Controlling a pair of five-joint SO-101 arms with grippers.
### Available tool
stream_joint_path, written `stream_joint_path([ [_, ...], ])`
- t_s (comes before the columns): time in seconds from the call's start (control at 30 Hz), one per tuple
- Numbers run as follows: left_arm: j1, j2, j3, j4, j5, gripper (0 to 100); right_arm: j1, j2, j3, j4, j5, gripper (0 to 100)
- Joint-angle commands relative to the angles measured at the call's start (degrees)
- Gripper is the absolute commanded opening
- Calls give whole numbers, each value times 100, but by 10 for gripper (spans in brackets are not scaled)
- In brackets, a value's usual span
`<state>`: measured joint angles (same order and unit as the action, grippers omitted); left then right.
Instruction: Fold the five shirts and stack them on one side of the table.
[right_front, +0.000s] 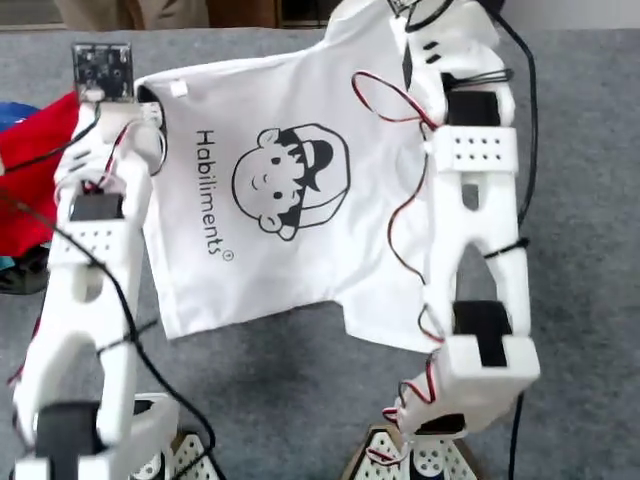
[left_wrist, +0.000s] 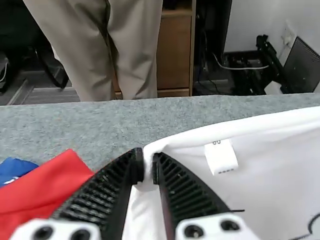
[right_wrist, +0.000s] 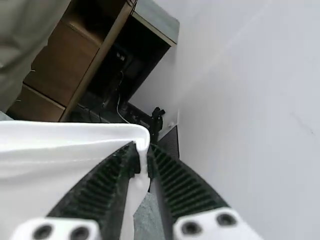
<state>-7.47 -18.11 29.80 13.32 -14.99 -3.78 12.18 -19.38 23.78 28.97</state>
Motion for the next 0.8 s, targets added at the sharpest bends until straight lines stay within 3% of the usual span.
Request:
stream_joint_path([
  [0.0,-44,611,-862,-132,53,19,-75,268,-593,-70,9,1],
  [0.17,-167,1543,-1503,-114,53,19,-75,453,-813,1459,26,1],
  [0.27,-220,1640,-1635,360,26,19,-66,400,-954,2567,26,1],
  [0.5,-123,1631,-1662,2602,18,19,-31,127,-1121,4738,35,1],
  [0.77,79,1640,-1591,4949,9,19,-163,22,-760,6066,554,1],
])
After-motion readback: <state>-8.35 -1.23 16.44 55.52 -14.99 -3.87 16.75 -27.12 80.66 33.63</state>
